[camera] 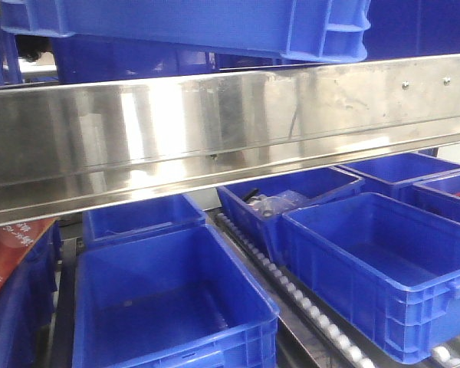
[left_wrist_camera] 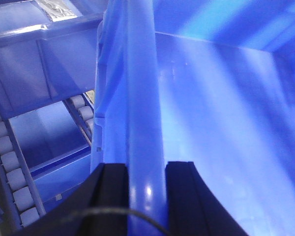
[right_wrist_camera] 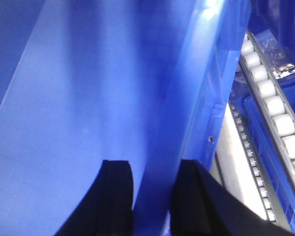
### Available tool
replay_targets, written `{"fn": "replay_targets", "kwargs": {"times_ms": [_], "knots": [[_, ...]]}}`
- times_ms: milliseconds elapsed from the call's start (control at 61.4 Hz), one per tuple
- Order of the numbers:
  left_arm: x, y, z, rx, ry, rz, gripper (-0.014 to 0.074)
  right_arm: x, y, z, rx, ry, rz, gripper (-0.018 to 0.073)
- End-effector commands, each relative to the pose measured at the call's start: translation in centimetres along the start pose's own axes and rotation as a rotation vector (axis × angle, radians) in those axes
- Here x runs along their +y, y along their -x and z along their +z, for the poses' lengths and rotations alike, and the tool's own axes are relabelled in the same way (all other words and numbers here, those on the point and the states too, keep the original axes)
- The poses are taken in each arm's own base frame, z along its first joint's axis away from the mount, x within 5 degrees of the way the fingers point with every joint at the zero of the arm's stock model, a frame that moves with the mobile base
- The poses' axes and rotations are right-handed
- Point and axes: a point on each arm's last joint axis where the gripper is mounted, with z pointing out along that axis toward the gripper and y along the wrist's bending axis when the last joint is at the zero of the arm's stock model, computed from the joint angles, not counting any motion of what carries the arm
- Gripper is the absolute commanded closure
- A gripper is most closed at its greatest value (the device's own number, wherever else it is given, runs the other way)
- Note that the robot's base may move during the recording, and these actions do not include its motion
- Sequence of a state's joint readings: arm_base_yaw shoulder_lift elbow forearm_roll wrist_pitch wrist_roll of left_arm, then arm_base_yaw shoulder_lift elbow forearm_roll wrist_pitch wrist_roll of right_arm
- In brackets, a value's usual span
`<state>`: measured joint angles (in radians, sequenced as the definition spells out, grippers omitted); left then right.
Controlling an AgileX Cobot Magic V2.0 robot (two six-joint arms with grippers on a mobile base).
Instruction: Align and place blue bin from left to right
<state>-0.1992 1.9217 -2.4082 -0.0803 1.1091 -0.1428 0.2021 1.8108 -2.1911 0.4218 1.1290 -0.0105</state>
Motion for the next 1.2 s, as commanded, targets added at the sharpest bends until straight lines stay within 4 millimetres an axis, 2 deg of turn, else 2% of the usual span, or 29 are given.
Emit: {"fn": "replay_targets", "kwargs": {"times_ms": [0, 228, 391, 554, 733, 863, 961, 1188], "knots": [[-2.0, 3.1, -2.6, -0.318, -0.153, -0.050, 0.0595, 1.4, 0.9, -1.1, -0.098, 0.062, -0.036, 0.0638], [-2.0, 2.8, -2.5, -0.277, -0.158, -0.053, 0.0595, 1.4, 0.8, -1.1, -0.084, 0.066, -0.034, 0.0638], [-1.9, 1.2, -2.0, -0.104, -0.135, -0.042, 0.0595, 1.3, 1.3, -1.2, -0.137, 0.060, -0.059, 0.0638], [-1.9, 0.4, -2.0, -0.020, -0.126, -0.063, 0.0595, 1.1, 2.2, -1.1, -0.233, 0.052, -0.061, 0.0638], [-2.0, -0.3, -1.9, 0.043, -0.083, -0.067, 0.0595, 0.3, 2.5, 0.6, -0.270, 0.037, -0.071, 0.0638], [-2.2, -0.7, -1.9, 0.065, 0.026, -0.048, 0.0595, -0.4, 3.1, 1.9, -0.330, 0.024, -0.066, 0.0638], [-2.6, -0.8, -1.9, 0.046, 0.090, -0.045, 0.0595, -0.8, 3.7, 2.9, -0.370, 0.019, -0.062, 0.0638], [-1.9, -0.7, -1.8, 0.024, 0.166, -0.067, 0.0595, -1.8, 4.1, 5.0, -0.409, 0.008, -0.052, 0.0638]]}}
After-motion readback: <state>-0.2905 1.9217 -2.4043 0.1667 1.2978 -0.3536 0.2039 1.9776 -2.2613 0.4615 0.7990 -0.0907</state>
